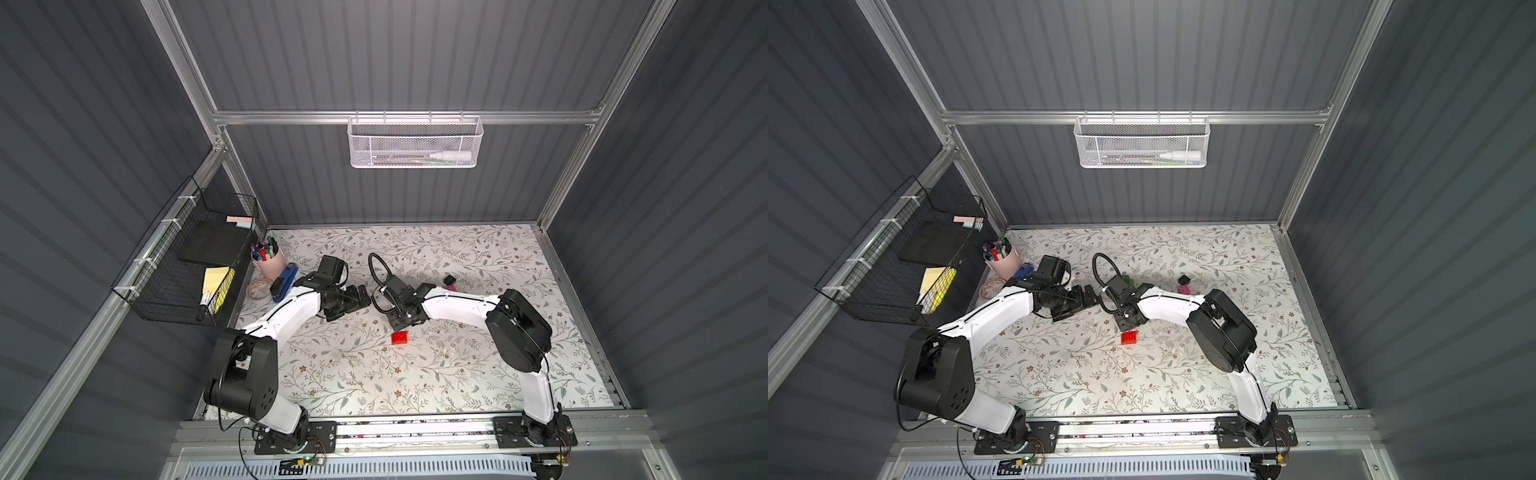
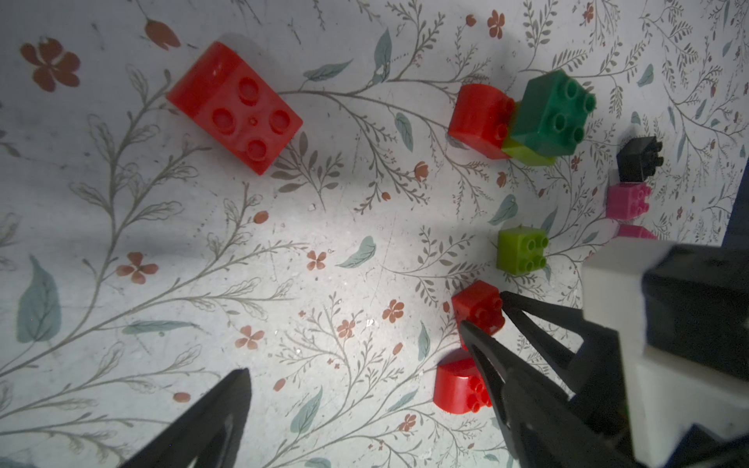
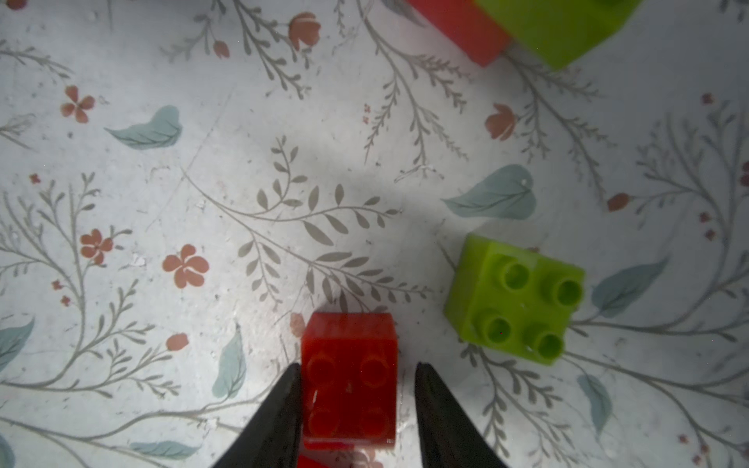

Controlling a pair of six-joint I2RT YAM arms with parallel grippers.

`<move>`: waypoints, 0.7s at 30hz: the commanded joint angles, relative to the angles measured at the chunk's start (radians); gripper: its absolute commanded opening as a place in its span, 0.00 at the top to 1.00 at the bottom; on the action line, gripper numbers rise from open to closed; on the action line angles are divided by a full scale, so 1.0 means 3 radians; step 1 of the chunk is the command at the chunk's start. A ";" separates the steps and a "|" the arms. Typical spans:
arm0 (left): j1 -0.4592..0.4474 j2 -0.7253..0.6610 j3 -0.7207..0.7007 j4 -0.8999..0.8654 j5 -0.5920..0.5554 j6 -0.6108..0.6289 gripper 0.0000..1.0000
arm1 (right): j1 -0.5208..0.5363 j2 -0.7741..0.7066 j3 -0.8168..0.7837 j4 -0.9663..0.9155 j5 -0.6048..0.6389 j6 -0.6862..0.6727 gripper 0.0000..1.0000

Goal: Assemble the letter s with lego
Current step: Pick up the lego brick from the center of the board.

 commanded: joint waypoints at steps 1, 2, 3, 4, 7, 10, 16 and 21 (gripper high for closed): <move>0.0024 -0.0131 -0.0060 -0.0018 0.0041 0.0089 0.00 | 0.0025 0.0090 0.0100 -0.0106 0.0144 -0.0029 0.58; 0.0024 -0.0133 -0.0066 -0.0023 0.0044 0.0091 0.00 | 0.0027 0.0091 0.0098 -0.0105 0.0159 -0.0044 0.60; 0.0030 -0.0136 -0.0076 -0.0028 0.0047 0.0096 0.00 | 0.0027 0.0092 0.0098 -0.0105 0.0174 -0.0054 0.62; 0.0033 -0.0141 -0.0083 -0.0028 0.0054 0.0099 0.00 | 0.0030 0.0092 0.0101 -0.0106 0.0177 -0.0070 0.63; 0.0029 -0.0151 -0.0092 -0.0045 0.0057 0.0117 0.00 | 0.0030 0.0079 0.0106 -0.0138 0.0176 -0.0119 0.67; 0.0035 -0.0156 -0.0089 -0.0068 0.0050 0.0143 0.01 | 0.0030 -0.0021 0.0099 -0.0196 0.0173 -0.0197 0.72; 0.0045 -0.0166 -0.0026 -0.0094 0.0080 0.0174 0.00 | -0.0032 -0.0531 -0.0045 -0.0170 0.0037 -0.0541 0.75; 0.0045 -0.0197 0.0026 -0.0105 0.0269 0.0351 0.00 | -0.0177 -0.0854 -0.0177 -0.0221 -0.0255 -0.1088 0.78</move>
